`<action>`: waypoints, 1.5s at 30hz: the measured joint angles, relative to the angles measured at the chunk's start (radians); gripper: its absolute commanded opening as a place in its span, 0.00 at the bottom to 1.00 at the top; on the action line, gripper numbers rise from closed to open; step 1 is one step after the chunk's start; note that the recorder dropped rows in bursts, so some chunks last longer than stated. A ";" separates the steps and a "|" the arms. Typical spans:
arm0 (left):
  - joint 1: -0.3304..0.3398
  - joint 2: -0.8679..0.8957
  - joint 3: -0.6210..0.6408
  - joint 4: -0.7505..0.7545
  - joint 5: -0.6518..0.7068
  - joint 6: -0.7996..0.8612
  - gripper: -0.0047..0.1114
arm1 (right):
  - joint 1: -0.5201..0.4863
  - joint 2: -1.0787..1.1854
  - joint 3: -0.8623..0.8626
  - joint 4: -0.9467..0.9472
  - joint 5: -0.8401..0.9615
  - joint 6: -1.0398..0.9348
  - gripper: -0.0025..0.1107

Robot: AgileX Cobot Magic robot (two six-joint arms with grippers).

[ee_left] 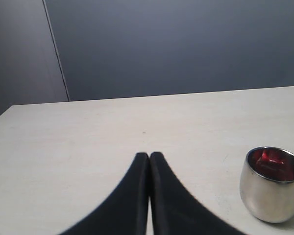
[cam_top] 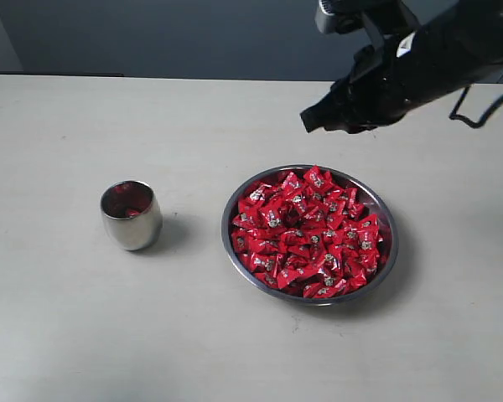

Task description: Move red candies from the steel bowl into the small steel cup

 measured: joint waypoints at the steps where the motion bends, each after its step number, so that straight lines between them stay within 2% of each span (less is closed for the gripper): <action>1: 0.000 0.000 0.000 0.000 0.000 0.000 0.04 | -0.013 -0.017 0.027 0.006 -0.010 0.000 0.22; 6: 0.000 0.000 0.000 0.000 0.000 0.000 0.04 | -0.071 -0.104 0.154 0.037 -0.041 0.002 0.22; 10: 0.000 0.000 0.000 0.000 0.000 0.000 0.04 | -0.081 -0.153 0.237 0.074 -0.050 0.004 0.22; 15: 0.000 0.000 0.000 0.000 0.000 0.000 0.04 | -0.081 -0.161 0.312 0.110 -0.039 0.004 0.35; 17: 0.000 0.000 0.000 0.000 0.000 0.000 0.04 | -0.081 -0.161 0.329 0.115 -0.039 0.009 0.36; 26: 0.000 0.000 0.000 0.000 0.000 0.000 0.04 | -0.078 -0.051 0.346 0.141 -0.062 0.018 0.36; 37: 0.000 0.000 0.000 0.000 0.000 0.000 0.04 | 0.021 0.074 0.348 0.163 -0.106 -0.010 0.36; 45: 0.000 0.000 0.000 0.000 0.000 0.000 0.04 | 0.031 0.110 0.348 0.148 -0.110 -0.028 0.36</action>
